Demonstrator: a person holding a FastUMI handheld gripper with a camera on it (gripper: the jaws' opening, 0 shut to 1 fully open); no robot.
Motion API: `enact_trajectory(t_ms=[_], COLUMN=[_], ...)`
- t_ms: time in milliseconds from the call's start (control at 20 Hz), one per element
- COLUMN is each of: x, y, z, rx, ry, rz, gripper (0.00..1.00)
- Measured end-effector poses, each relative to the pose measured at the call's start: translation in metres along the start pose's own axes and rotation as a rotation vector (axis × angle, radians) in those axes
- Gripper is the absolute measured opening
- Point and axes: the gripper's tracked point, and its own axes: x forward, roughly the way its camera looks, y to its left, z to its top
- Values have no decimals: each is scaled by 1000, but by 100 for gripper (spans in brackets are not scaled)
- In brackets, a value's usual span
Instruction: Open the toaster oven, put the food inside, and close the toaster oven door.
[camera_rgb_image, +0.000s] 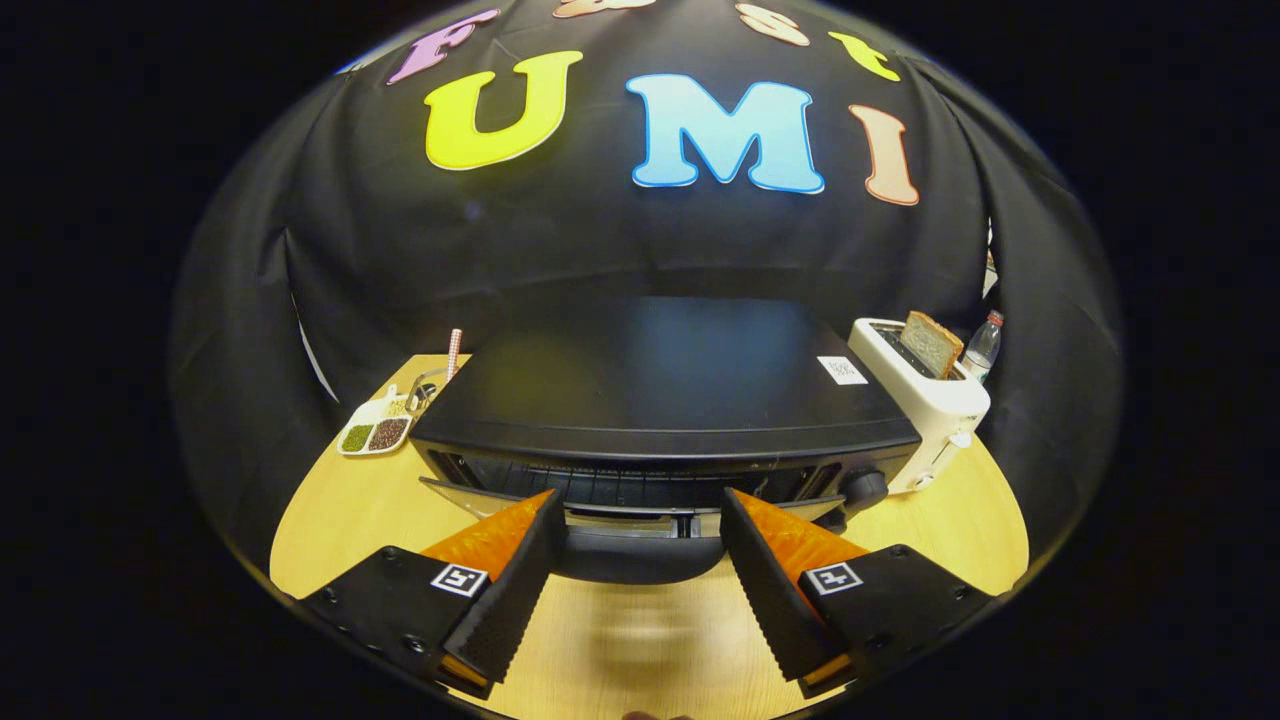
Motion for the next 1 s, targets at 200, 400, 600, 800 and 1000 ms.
enact_trajectory(t_ms=[200,400,600,800,1000], x=[-10,-18,-26,-32,-33], y=[1,1,1,2,1], z=[-15,-31,-49,-71,-101], rx=[-8,-17,-29,-72,-133], ry=[15,34,58,81,102], rz=[-4,-9,-3,9,15], gripper=[99,99,99,97,97])
